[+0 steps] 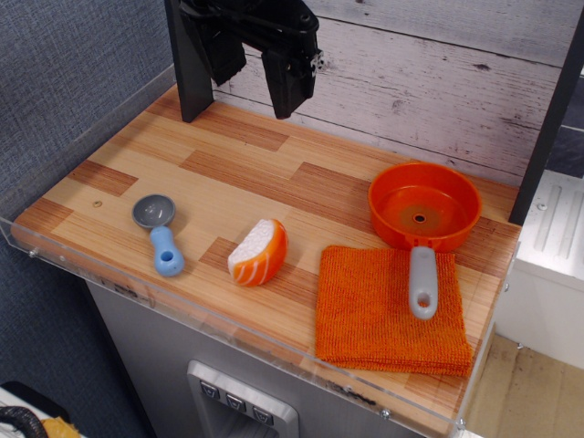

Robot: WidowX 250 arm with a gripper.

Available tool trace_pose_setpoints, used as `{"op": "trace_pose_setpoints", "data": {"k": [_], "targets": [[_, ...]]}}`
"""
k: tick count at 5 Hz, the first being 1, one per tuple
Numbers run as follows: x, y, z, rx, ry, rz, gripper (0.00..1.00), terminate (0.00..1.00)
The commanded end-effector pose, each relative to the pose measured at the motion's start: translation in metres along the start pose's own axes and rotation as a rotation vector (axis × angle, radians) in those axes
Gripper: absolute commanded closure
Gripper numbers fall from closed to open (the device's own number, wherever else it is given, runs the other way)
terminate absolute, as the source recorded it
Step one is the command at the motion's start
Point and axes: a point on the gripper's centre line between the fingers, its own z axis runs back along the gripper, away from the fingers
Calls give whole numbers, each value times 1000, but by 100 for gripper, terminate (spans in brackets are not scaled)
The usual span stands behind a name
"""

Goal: Move the spoon to the left of the orange pot

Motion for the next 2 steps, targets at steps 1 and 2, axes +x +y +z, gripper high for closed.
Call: {"op": "trace_pose_setpoints", "data": {"k": [1, 2], "targets": [[0, 0, 0, 0, 0, 0, 0, 0], [-6, 22, -1, 43, -3, 40, 0, 0]]}}
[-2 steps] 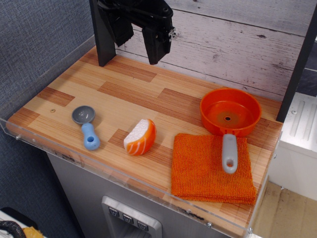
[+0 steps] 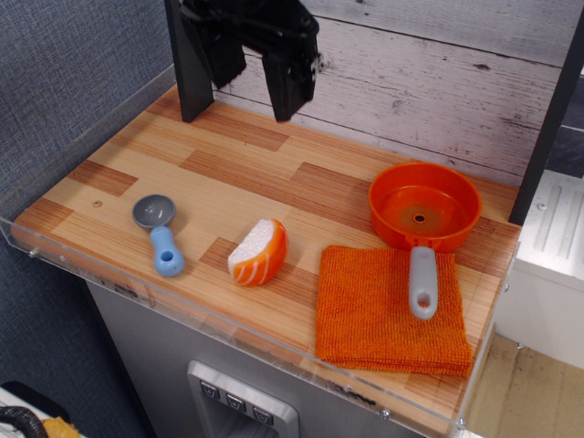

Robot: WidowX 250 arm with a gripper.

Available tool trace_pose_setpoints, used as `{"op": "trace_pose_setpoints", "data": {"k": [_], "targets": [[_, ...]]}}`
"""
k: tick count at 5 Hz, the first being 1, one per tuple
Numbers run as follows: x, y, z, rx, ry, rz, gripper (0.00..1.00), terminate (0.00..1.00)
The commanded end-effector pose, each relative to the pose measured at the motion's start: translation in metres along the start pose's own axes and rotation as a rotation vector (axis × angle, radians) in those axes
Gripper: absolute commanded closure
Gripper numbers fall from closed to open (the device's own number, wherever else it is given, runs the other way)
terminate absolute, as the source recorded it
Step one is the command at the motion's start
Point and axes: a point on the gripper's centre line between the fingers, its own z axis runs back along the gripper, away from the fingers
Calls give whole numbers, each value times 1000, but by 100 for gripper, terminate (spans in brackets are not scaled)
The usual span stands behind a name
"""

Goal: Move the spoon to the left of the orange pot

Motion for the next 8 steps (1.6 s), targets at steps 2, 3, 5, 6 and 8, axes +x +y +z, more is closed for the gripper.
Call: {"op": "trace_pose_setpoints", "data": {"k": [2, 3, 5, 6, 8], "targets": [[-33, 56, 3, 94, 7, 207, 0, 0], [-52, 56, -7, 56, 29, 461, 0, 0], [-63, 49, -32, 43, 50, 876, 0, 0], [-65, 54, -51, 58, 84, 885, 0, 0], [-65, 64, -94, 101, 168, 850, 0, 0]]}}
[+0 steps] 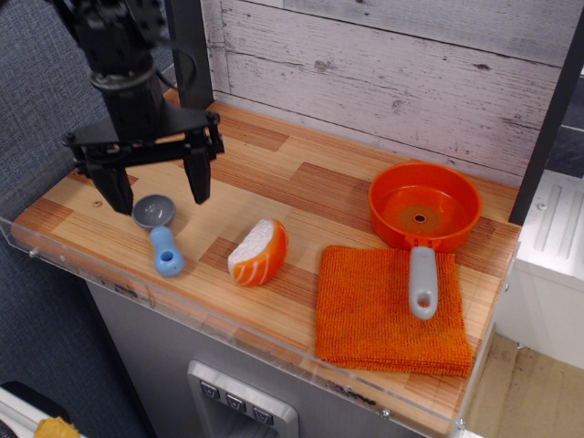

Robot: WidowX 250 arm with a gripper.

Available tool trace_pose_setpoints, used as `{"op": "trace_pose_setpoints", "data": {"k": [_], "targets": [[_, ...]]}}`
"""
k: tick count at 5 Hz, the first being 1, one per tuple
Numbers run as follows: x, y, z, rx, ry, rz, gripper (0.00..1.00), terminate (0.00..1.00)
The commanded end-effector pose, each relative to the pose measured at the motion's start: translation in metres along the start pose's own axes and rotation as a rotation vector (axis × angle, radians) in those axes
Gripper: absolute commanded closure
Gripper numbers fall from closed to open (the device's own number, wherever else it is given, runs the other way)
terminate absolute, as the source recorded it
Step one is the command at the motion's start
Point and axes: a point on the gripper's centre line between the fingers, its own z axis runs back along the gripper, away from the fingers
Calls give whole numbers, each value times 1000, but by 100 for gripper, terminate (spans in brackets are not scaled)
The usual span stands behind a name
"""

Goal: Move the spoon to the left of the orange pot

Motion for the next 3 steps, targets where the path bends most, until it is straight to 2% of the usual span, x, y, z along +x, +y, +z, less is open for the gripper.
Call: {"op": "trace_pose_setpoints", "data": {"k": [1, 3], "targets": [[-2, 4, -23, 76, 22, -45, 0, 0], [-14, 24, -30, 127, 50, -12, 0, 0]]}}
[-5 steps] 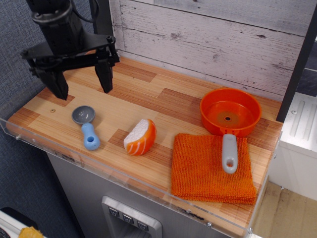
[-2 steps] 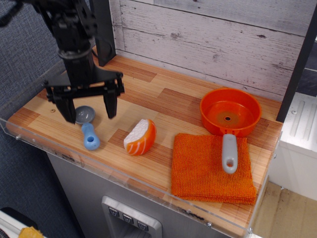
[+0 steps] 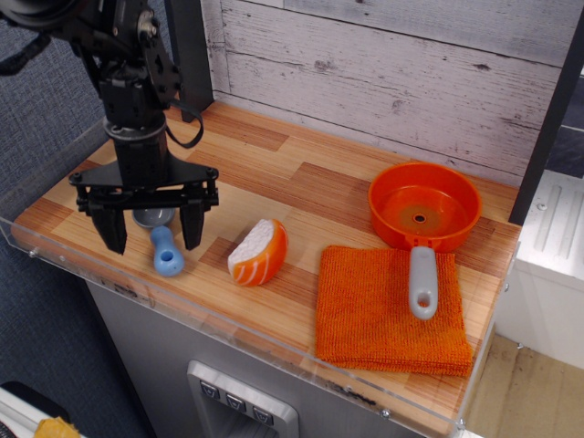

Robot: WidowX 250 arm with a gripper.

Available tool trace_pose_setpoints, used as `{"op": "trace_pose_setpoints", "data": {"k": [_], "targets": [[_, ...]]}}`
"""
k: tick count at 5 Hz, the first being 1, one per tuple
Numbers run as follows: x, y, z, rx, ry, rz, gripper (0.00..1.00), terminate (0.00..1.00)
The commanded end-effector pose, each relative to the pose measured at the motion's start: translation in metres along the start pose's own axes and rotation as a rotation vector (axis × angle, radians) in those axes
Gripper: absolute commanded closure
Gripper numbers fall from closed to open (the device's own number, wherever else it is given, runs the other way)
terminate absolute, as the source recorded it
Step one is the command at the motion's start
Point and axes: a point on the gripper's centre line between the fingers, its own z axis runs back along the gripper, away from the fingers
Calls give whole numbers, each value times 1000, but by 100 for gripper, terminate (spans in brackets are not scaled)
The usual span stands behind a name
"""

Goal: Move the spoon to the left of the orange pot

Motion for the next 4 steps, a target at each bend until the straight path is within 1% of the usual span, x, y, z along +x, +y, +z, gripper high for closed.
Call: {"op": "trace_pose_setpoints", "data": {"k": [1, 2, 3, 4], "targets": [[-6, 14, -2, 7, 15, 48, 0, 0], [-3, 16, -3, 21, 6, 53, 0, 0], [1, 16, -7, 21, 4, 67, 0, 0], [5, 10, -14, 23, 8, 54, 0, 0]]}}
